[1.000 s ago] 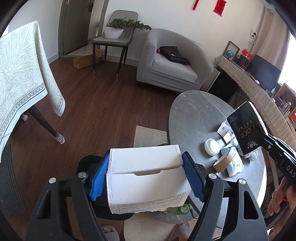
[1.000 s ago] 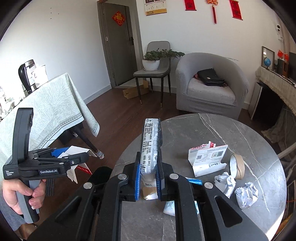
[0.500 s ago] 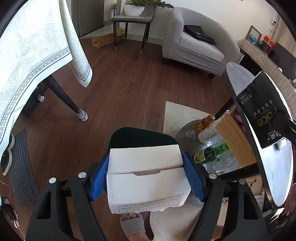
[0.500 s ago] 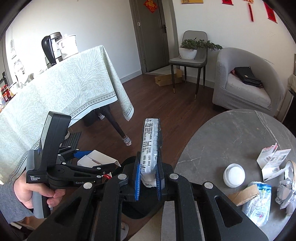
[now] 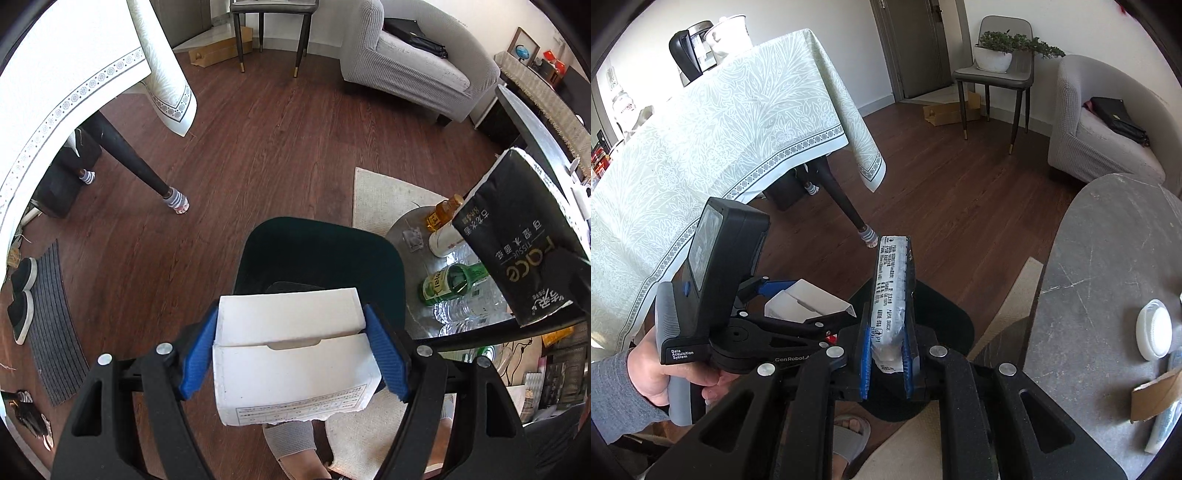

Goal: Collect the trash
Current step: 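Carry both items over the green bin while the left tool opens, dropping the box, then open the right tool over the green bin to drop the package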

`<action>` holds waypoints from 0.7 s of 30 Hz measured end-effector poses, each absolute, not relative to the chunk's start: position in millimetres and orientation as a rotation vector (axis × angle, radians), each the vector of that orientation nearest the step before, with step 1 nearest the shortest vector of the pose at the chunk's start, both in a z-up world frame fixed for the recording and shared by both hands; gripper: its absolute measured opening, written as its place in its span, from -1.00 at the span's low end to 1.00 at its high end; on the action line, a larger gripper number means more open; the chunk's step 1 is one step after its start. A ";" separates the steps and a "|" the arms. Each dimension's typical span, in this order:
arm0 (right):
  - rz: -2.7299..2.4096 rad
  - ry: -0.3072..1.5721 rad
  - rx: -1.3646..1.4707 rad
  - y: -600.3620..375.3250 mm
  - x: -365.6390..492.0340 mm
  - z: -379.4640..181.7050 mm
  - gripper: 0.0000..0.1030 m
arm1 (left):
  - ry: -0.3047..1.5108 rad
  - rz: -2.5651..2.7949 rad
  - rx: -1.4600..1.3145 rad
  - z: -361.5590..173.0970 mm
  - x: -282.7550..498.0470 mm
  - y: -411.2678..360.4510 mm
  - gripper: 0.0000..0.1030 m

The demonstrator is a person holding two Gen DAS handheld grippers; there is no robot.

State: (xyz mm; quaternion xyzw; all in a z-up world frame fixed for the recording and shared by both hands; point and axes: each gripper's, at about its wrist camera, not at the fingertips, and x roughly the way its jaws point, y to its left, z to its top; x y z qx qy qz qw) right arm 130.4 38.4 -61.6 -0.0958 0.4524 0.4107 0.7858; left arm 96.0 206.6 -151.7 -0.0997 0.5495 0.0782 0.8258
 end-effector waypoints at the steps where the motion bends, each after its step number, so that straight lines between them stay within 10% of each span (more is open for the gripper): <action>1: 0.888 0.991 -0.205 41.2 130.9 -66.2 -0.74 | 1.181 0.171 -0.204 -156.8 97.7 207.3 0.51; 14: 0.875 1.108 -0.259 66.5 128.9 -103.0 -0.74 | 1.180 0.182 -0.212 -158.0 87.7 218.4 0.58; 21: 0.877 1.155 -0.254 77.1 130.1 -118.8 -0.74 | 1.110 0.183 -0.246 -125.7 71.6 226.8 0.29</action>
